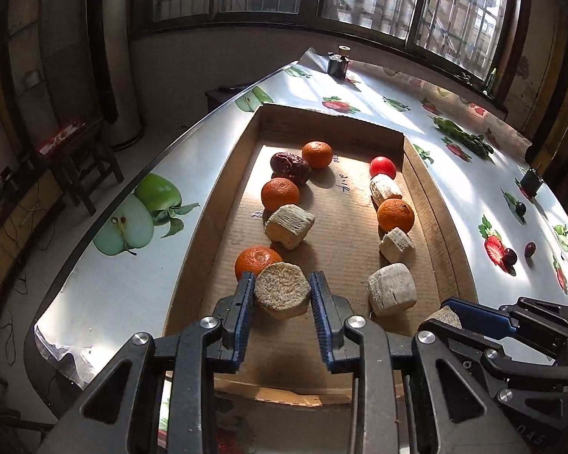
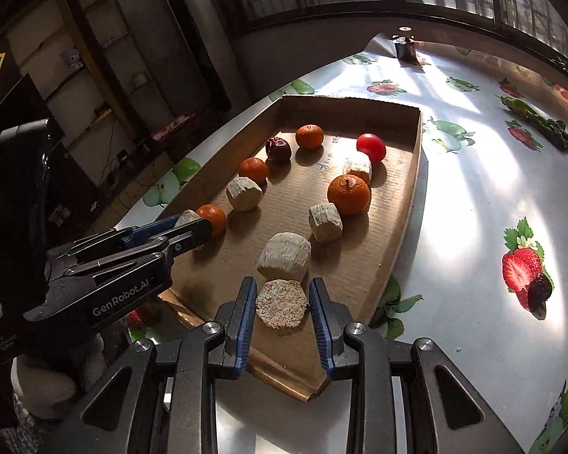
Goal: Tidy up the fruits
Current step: 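Carry both rice cakes into the box and open both grippers, then grasp a red date with the left gripper while the right gripper grasps another date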
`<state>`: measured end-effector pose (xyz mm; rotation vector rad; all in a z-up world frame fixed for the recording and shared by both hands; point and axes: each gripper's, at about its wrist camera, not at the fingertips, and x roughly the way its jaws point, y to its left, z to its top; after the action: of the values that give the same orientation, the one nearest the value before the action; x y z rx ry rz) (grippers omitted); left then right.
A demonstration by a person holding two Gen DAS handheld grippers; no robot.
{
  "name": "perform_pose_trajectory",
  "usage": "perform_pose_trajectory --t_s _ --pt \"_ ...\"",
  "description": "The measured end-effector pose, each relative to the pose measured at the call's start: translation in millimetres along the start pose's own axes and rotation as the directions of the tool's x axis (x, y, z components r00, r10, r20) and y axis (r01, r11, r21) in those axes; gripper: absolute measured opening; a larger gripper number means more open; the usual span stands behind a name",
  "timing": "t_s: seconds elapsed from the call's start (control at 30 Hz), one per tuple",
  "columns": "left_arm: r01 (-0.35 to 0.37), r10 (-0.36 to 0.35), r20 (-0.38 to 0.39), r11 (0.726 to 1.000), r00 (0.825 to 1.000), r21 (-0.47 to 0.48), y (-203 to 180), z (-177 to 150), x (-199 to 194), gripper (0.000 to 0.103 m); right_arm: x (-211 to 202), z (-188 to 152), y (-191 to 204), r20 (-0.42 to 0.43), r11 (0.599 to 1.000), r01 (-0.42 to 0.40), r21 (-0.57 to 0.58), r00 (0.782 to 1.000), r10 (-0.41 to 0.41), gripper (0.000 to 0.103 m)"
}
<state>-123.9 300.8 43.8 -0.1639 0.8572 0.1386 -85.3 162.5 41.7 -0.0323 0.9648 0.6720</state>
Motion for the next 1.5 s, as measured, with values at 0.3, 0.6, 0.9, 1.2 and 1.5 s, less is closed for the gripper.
perform_pose_trajectory --t_s 0.3,0.6,0.9,1.2,1.5 --pt "-0.061 0.061 0.027 0.998 0.998 0.0 0.6 0.9 -1.7 0.03 16.2 -4.2 6.2 -0.021 1.0 0.017 -0.018 1.0 -0.017 0.031" --pt "-0.114 0.113 0.092 0.993 0.989 0.006 -3.9 5.2 -24.1 0.056 7.0 -5.6 7.2 0.015 1.0 0.008 -0.012 1.0 -0.008 0.051" --pt "-0.167 0.163 0.151 0.986 0.975 0.018 -14.5 8.6 -46.7 0.066 -18.8 -11.0 3.1 0.071 1.0 -0.012 0.016 0.997 0.011 0.051" --pt "-0.171 0.159 0.178 0.984 0.971 0.057 -37.3 7.5 -63.9 0.071 -47.4 -23.4 -17.5 0.12 0.997 -0.017 0.08 0.993 0.007 0.057" --pt "-0.009 -0.017 0.167 0.988 0.986 0.153 -92.4 15.2 -76.1 0.075 -106.1 -43.2 -88.7 0.164 0.98 0.089 0.179 0.979 -0.119 0.058"
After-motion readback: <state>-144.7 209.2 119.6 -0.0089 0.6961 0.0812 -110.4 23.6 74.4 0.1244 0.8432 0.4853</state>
